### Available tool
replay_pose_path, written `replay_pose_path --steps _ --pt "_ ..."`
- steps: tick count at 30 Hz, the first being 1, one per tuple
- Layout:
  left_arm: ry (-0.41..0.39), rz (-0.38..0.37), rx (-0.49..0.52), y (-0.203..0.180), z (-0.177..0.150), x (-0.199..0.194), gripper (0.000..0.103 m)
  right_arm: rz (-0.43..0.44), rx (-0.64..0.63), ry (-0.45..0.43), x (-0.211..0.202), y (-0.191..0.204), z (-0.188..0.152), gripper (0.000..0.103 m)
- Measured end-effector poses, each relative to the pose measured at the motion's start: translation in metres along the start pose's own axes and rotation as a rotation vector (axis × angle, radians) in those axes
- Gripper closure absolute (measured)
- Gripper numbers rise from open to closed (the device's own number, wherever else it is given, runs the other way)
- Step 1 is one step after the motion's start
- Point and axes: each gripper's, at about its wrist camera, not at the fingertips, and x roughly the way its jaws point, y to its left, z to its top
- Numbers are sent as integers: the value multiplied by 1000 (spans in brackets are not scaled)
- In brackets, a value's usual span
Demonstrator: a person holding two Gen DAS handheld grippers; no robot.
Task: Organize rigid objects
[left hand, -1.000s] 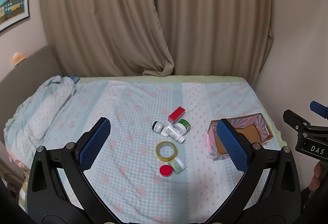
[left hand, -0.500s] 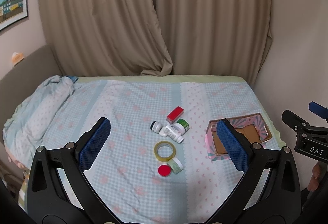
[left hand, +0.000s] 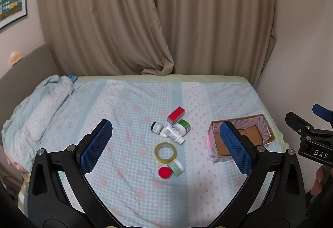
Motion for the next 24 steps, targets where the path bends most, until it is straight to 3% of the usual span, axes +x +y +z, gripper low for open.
replay_pose_path --steps 24 --pt "-4 5 -8 -1 -4 0 1 4 2 -3 0 1 -2 0"
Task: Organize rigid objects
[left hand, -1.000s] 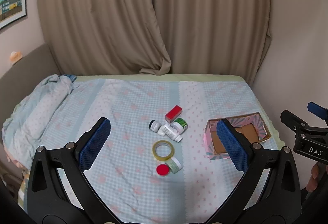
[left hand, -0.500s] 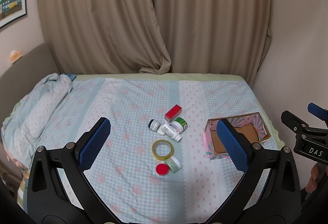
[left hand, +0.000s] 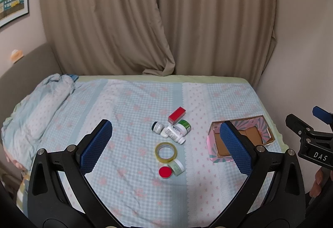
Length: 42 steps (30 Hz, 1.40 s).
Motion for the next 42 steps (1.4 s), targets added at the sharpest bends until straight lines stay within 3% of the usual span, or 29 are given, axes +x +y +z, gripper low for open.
replay_pose_path --steps 22,26,31,38,42 --pt "19 1 -13 4 -2 -1 1 5 7 3 -1 1 -3 0" --pt "31 28 -7 17 3 7 1 33 12 44 5 4 -1 0" --pt "56 43 5 53 1 37 1 29 -7 73 25 17 -4 0" --pt "172 -60 40 119 5 109 1 10 82 163 68 59 -24 0" --pt "202 -134 130 150 9 161 1 5 137 200 95 93 -38 0"
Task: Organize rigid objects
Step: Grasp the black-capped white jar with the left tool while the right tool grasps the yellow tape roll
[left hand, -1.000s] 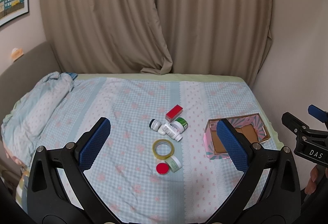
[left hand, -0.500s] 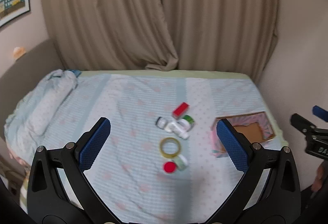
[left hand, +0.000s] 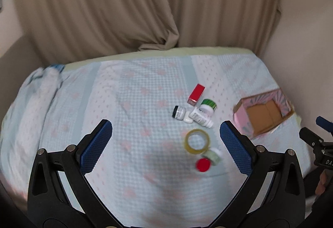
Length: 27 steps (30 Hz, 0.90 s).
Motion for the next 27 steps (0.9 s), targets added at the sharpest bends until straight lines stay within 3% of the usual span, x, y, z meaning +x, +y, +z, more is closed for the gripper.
replay_pose_path --steps 7,16,22,27 --pt "75 -146 215 34 15 112 1 13 -7 72 73 58 -22 0" --pt "193 -283 413 16 5 267 1 51 -64 190 184 102 -50 0" --pt "280 -302 393 -6 -7 359 1 5 -47 313 274 111 -73 0" --pt "326 -298 347 -20 -28 405 5 -44 -62 340 320 120 -84 0"
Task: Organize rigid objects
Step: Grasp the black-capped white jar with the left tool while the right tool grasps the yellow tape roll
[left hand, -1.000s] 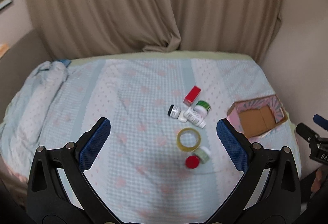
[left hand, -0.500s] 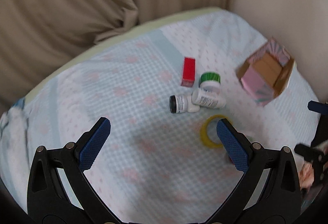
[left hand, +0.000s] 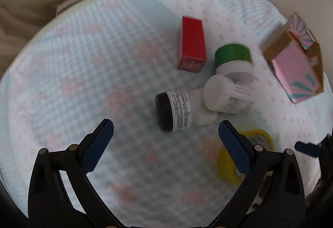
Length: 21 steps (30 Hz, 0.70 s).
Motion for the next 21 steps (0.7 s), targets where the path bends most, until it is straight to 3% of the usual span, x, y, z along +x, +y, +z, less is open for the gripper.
replay_pose_path --steps 8,11,16,17,21 --pt "22 -7 -70 2 -3 48 13 -35 12 35 51 0 4 0" --pt "20 -4 -72 0 -3 57 24 -45 30 47 62 -4 5 0" --pt "-9 -91 -127 5 -2 55 51 -55 38 43 68 -7 10 3" --pt "-9 -82 -122 4 -1 54 51 -44 31 46 72 -8 13 7" --pt "-14 -72 -120 4 2 55 51 -58 27 50 74 -10 16 7"
